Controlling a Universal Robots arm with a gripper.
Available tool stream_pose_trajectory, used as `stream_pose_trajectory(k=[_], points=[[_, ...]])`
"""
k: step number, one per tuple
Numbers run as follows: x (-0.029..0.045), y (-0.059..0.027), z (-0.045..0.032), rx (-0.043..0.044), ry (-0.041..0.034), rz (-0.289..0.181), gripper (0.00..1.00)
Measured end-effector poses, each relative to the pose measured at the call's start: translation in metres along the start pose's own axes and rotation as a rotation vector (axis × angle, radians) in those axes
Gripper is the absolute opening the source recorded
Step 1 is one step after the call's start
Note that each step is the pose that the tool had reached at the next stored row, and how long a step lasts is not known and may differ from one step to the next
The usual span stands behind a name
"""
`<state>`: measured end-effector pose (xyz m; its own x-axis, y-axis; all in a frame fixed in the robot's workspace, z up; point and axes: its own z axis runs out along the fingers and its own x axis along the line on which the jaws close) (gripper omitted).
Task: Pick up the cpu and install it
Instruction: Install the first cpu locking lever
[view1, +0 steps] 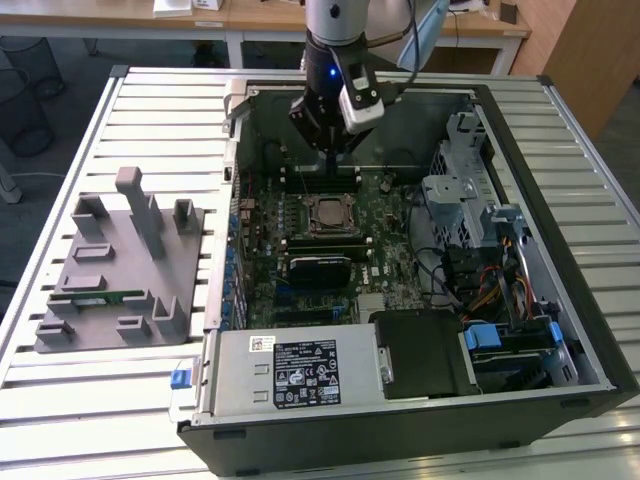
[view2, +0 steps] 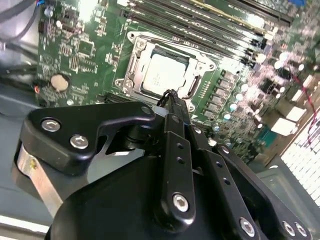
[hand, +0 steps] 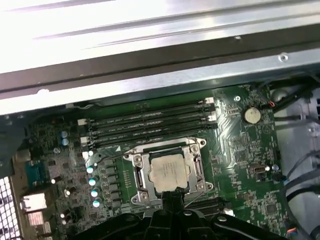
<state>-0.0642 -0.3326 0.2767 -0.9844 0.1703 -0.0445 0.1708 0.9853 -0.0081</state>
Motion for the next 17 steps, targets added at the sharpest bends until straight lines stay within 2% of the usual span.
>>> stream_pose_trajectory(k=[9,12,13,14,15,16,17], points=[[0.0000,0.0000,0.0004,-0.0071,-0.0013,-0.162,0.11],[0.0000,0.0003,0.0004,-0.0090,0.0012,-0.196,0.11],[0.0000,0.0006,0.0004,-0.0091,0.0070,-0.200,0.11],[0.0001,0.0009,0.0004,-0.0084,0.0164,-0.202,0.11],[0.0002,0.0011,0.0004,-0.0076,0.0290,-0.203,0.11],[0.0005,0.0012,0.0004,-0.0072,0.0376,-0.205,0.11],[0.0018,0.0010,0.0003,-0.0067,0.0409,-0.206,0.11]])
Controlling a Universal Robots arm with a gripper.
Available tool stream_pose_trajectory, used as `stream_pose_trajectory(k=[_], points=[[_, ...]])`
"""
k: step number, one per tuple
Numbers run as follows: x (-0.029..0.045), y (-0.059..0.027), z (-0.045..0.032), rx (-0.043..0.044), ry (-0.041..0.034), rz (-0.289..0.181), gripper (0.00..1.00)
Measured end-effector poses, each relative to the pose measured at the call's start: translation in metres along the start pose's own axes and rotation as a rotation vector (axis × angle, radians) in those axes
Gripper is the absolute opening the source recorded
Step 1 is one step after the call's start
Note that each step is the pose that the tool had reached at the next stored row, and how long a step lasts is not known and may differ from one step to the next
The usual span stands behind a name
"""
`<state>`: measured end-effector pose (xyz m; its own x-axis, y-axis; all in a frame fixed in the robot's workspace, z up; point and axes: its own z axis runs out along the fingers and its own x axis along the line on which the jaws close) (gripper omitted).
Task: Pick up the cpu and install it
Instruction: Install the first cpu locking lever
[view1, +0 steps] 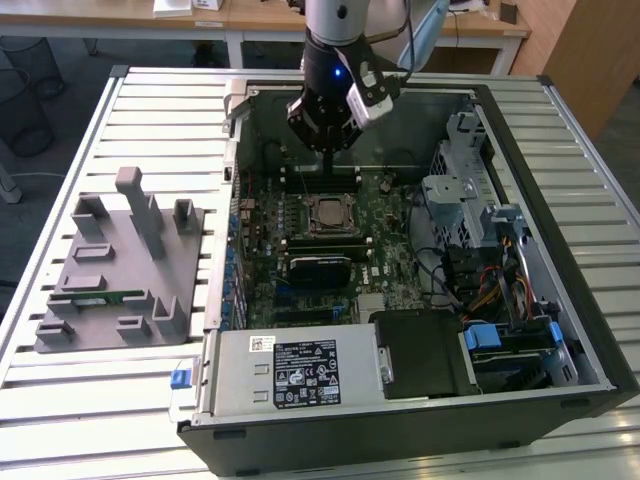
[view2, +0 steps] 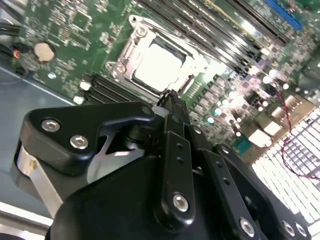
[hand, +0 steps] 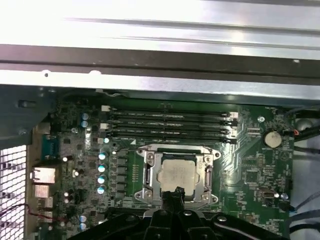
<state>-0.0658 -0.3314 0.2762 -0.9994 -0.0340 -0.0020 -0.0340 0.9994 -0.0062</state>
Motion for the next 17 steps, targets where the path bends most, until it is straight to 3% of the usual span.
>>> stream_pose_trajectory(k=[5,12,17], points=[[0.0177,0.0007,0.0012,-0.0004,-0.0004,-0.003,0.11],[0.0408,0.0028,0.0072,-0.0006,-0.0246,-0.003,0.11],[0.0498,0.0094,0.0094,-0.0002,-0.0274,-0.003,0.11]])
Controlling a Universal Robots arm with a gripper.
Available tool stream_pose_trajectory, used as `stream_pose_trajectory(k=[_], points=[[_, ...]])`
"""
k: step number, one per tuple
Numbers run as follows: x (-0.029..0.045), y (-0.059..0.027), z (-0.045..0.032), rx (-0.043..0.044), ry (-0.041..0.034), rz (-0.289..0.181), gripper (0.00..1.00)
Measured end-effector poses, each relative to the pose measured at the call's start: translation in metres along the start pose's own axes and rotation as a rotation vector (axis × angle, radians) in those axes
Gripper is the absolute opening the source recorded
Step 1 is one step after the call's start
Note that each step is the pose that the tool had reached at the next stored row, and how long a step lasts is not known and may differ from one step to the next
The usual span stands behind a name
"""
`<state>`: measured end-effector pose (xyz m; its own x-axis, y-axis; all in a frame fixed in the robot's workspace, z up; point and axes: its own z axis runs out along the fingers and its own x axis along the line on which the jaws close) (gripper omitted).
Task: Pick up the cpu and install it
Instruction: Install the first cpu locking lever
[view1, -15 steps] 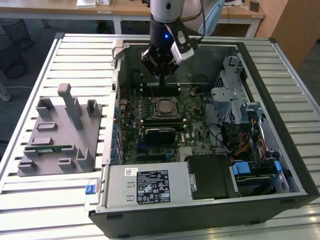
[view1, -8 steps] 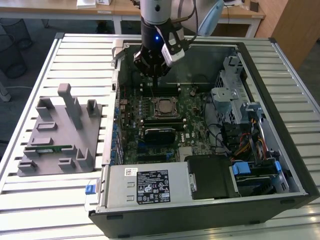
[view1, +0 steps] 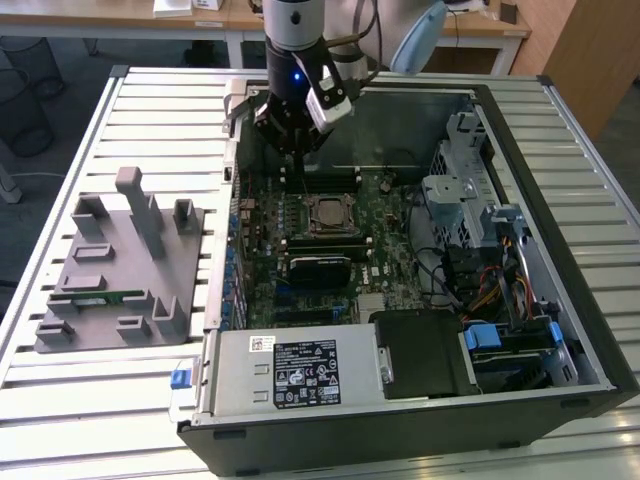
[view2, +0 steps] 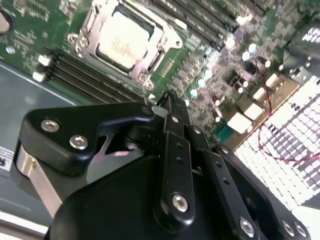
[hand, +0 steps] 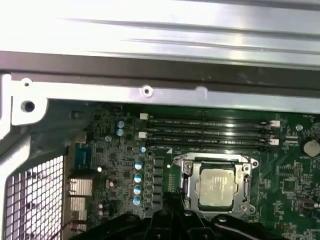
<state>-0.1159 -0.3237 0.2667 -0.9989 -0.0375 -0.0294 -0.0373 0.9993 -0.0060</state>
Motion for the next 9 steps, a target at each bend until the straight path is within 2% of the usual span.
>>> stream_pose_trajectory(k=[6,9], points=[[0.0134,0.0028,0.0031,0.0000,-0.0007,0.000,0.11],[0.0150,0.0057,0.0035,0.0001,-0.0004,0.000,0.11]])
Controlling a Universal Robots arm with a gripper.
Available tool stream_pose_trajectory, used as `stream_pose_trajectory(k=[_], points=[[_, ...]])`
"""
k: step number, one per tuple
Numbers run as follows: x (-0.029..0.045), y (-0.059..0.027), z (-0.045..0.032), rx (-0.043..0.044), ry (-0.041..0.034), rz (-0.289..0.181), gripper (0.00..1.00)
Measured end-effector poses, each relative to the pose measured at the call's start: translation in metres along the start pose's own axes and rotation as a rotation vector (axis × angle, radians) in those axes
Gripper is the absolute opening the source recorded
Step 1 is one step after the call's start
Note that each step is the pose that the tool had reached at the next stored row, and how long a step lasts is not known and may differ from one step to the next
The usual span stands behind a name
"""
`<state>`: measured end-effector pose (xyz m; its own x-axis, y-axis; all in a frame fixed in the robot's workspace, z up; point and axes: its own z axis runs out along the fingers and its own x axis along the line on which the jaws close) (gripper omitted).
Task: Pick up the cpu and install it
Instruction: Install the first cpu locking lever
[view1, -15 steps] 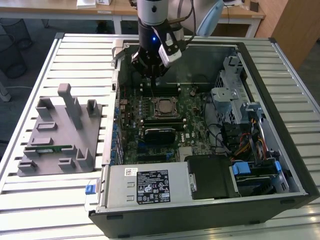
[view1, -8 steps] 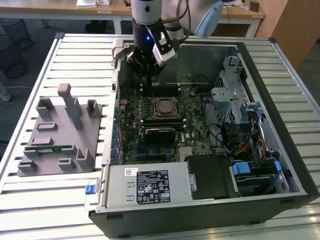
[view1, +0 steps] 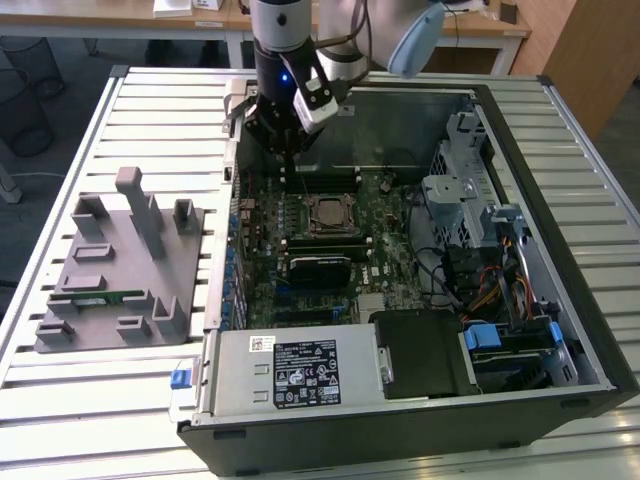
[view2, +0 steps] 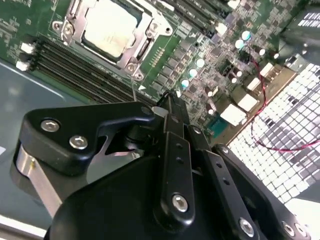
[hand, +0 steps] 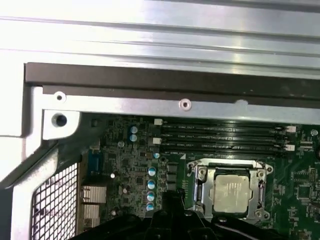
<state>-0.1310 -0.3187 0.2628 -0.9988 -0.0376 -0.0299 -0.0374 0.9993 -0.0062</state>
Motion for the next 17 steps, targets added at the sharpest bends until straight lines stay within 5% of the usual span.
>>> stream_pose_trajectory(k=[6,13,17], points=[[-0.0015,0.0198,0.0012,-0.0003,-0.0003,0.000,0.11],[-0.0165,0.0208,0.0021,-0.0003,0.0028,0.001,0.11],[-0.0335,0.0202,0.0032,-0.0005,0.0090,0.001,0.11]])
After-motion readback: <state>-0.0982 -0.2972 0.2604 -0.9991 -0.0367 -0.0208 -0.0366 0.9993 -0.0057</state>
